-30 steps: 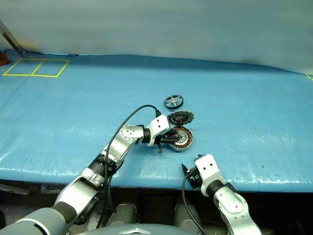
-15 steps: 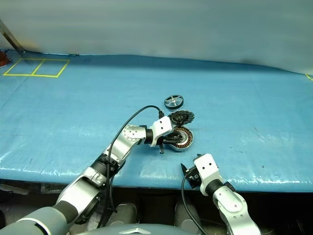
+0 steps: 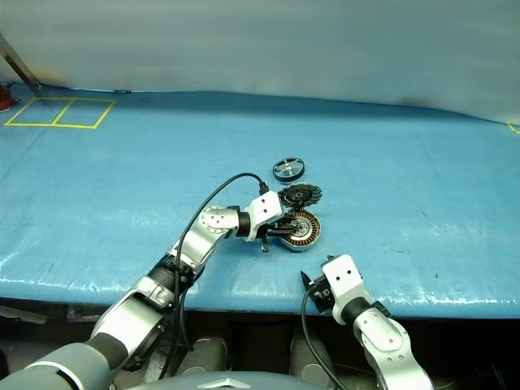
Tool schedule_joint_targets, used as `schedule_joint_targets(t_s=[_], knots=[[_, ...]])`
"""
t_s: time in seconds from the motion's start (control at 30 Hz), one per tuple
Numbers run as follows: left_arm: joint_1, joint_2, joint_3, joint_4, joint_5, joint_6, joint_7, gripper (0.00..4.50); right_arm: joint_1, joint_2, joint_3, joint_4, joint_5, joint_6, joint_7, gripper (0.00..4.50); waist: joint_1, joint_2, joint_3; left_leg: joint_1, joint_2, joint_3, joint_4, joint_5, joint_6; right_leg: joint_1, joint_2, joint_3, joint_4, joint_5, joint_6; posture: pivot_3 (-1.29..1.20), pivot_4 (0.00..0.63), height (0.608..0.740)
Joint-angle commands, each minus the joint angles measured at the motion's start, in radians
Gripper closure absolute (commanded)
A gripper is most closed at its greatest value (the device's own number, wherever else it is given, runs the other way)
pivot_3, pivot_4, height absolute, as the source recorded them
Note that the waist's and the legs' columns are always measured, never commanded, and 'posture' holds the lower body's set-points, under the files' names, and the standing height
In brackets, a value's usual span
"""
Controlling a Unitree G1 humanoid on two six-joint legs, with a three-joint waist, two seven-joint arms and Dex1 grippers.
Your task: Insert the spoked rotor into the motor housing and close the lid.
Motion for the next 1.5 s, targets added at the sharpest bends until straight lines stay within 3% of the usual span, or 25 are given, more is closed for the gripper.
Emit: schedule_joint_targets(t_s=[0.03, 0.63, 0.83, 1.27, 1.5], knots=[[0.029, 0.009, -0.02, 0.014, 0.016, 0.026, -0.02, 3.83, -0.007, -0.001, -0.001, -0.013, -0.005, -0.017, -0.002, 0.7, 0.0, 0.0, 0.0, 0.0, 0.0, 0.0, 0.0, 0.0, 0.0, 0.0, 0.0, 0.0, 0.0, 0.0, 0.0, 0.0, 0.15, 0.74], [0.03, -0.007, 0.002, 0.03, 0.006, 0.022, 0.006, 3.83, 0.0, 0.0, 0.003, -0.015, -0.005, -0.015, -0.001, 0.7, 0.001, 0.0, 0.0, 0.0, 0.0, 0.0, 0.001, 0.0, 0.0, 0.0, 0.0, 0.0, 0.0, 0.0, -0.001, 0.0, 0.15, 0.74], [0.044, -0.018, 0.013, -0.014, -0.015, 0.017, -0.021, 1.84, -0.001, -0.002, 0.006, -0.015, -0.005, -0.012, 0.0, 0.7, 0.001, 0.0, 0.0, -0.001, 0.0, 0.0, 0.001, 0.0, 0.0, -0.001, 0.0, 0.0, 0.0, 0.0, -0.001, 0.0, 0.15, 0.74], [0.103, 0.037, 0.081, -0.214, -0.177, 0.084, -0.163, 1.84, -0.004, -0.003, 0.008, -0.015, -0.004, -0.015, 0.003, 0.7, -0.002, 0.0, 0.0, -0.002, 0.0, 0.0, -0.007, 0.0, 0.0, -0.005, 0.0, 0.0, 0.0, 0.0, 0.001, 0.0, 0.15, 0.74], [0.106, 0.075, 0.107, -0.258, -0.182, 0.098, -0.124, 1.84, -0.02, -0.005, 0.013, -0.001, -0.004, -0.016, 0.01, 0.7, 0.0, 0.0, 0.0, -0.002, 0.0, 0.0, -0.007, 0.0, 0.0, -0.005, 0.0, 0.0, 0.0, 0.0, 0.001, 0.0, 0.15, 0.74]])
